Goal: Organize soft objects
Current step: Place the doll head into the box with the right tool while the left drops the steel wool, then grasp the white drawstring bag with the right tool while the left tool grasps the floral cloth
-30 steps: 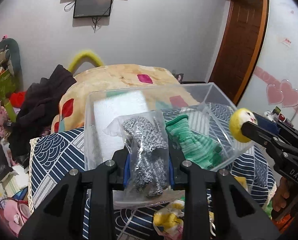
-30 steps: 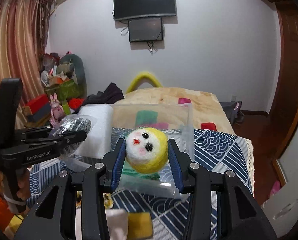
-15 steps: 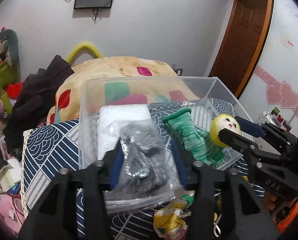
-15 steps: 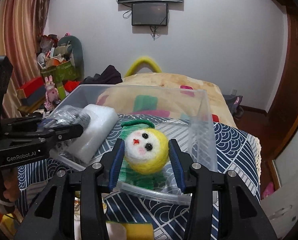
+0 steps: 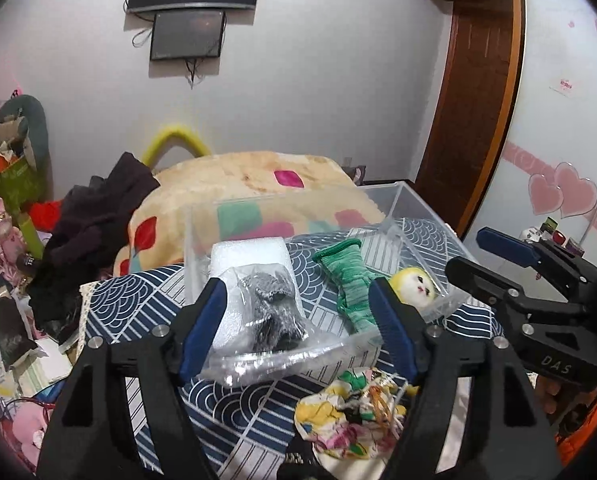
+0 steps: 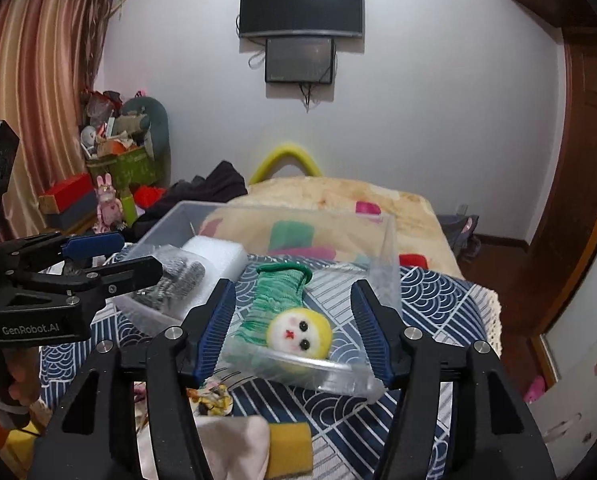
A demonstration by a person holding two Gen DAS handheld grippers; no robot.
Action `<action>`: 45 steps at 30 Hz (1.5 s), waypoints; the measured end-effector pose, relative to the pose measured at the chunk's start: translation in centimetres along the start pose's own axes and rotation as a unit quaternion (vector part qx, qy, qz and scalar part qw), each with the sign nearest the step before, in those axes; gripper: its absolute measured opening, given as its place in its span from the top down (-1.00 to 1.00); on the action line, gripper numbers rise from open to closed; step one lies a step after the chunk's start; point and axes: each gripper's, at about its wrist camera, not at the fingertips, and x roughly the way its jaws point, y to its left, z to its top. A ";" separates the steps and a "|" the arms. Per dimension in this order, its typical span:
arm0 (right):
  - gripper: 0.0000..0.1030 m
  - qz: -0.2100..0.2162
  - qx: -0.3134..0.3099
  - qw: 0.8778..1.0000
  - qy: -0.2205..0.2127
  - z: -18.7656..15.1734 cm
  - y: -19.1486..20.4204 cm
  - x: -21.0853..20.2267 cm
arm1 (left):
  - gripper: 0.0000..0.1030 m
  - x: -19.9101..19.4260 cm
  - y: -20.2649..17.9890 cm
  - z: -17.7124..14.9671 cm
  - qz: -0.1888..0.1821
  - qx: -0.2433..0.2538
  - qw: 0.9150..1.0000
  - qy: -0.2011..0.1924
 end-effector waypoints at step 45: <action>0.63 0.067 0.039 0.996 0.032 -8.3 1.6 -3.2 | -0.78 -1.6 -2.1 -9.9 -0.015 0.029 0.997 0.074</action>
